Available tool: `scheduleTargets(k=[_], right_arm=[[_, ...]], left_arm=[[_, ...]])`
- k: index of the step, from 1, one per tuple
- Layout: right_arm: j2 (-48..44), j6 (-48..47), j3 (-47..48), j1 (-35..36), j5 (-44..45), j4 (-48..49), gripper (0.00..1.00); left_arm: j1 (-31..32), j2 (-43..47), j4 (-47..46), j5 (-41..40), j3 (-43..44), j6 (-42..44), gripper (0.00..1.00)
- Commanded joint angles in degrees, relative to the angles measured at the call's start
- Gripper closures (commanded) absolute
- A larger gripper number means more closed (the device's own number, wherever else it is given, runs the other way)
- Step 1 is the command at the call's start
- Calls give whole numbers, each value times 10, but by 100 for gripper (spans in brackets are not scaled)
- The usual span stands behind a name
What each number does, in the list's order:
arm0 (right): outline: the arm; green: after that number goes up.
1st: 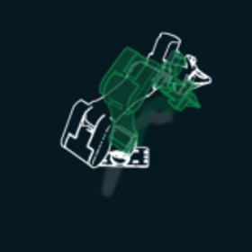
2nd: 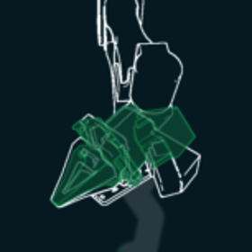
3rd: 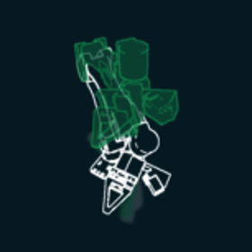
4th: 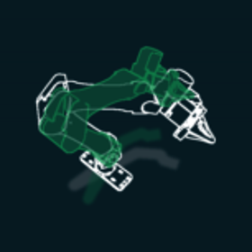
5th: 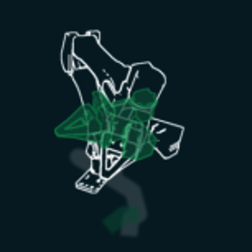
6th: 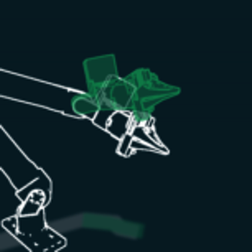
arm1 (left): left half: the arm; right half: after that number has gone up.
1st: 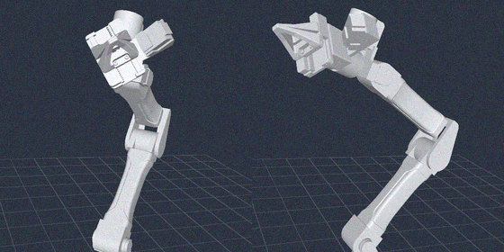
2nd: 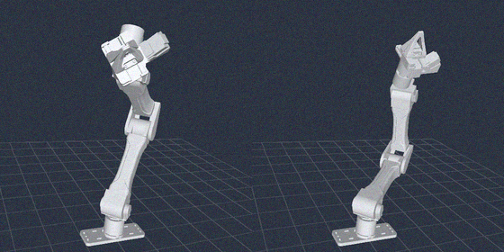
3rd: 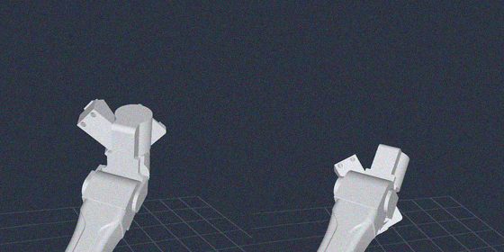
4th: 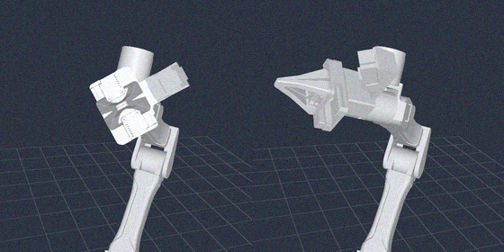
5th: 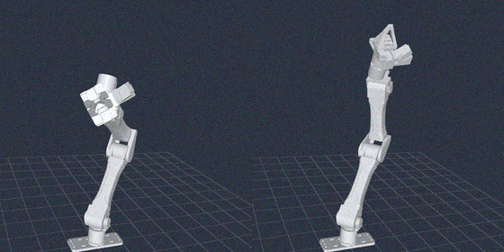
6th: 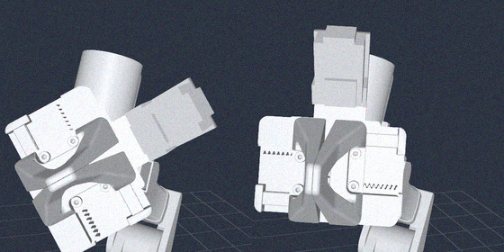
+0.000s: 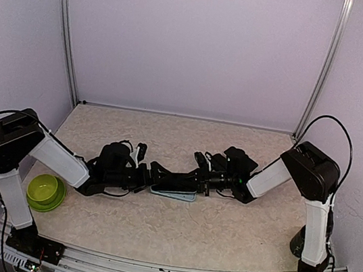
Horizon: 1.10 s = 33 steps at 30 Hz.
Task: Put the phone into the phone case
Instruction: Install the phone on the phone case.
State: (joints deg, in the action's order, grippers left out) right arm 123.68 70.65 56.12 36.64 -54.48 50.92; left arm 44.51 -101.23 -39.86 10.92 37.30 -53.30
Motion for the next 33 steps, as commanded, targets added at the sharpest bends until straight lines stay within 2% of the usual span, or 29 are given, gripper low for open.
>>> scheduleTargets(k=[1, 7, 16, 27, 33], right_arm=[[-43, -36, -3, 3, -25, 40, 100], [-40, -51, -1, 8, -41, 48, 100], [-35, -76, 2, 11, -52, 43, 100], [-36, -101, 1, 15, -61, 29, 100], [-29, -98, 1, 17, -69, 41, 100]], left_arm=[[3, -15, -48, 48, 10, 8, 3], [3, -29, -88, 87, 14, 1, 7], [7, -33, -88, 103, 28, -1, 21], [10, -33, -109, 120, 26, -4, 32], [12, -33, -123, 129, 23, -4, 46]])
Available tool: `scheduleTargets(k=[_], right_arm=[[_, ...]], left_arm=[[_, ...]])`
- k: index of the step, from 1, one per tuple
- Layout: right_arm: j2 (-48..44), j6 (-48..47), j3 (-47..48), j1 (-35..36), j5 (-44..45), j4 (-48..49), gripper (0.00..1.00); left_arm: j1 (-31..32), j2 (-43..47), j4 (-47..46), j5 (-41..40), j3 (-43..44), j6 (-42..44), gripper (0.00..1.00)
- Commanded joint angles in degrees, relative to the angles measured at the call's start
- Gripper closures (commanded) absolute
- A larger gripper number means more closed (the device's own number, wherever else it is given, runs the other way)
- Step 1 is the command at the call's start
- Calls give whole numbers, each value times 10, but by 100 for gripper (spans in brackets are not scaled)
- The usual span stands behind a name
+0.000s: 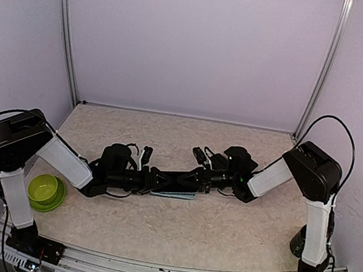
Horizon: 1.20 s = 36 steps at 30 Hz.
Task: Put the phone into the phone case
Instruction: Install the phone on the phone case.
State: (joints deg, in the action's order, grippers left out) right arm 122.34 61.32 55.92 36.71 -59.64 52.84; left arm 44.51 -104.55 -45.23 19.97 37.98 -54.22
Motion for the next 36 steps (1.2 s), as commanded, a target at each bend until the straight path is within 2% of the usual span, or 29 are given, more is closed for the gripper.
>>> scheduleTargets(k=[1, 6, 16, 36], right_arm=[[-14, -4, 3, 17, -19, 25, 100], [-5, 4, 1, 17, -25, 44, 100], [1, 10, -4, 16, -29, 62, 100], [10, 6, 0, 17, -38, 67, 82]], left_arm=[[13, 1, -72, 40, 15, 6, 48], [17, 2, -81, 47, 14, 9, 48], [19, 1, -113, 60, 4, 0, 66], [20, 9, -147, 70, -17, -15, 86]])
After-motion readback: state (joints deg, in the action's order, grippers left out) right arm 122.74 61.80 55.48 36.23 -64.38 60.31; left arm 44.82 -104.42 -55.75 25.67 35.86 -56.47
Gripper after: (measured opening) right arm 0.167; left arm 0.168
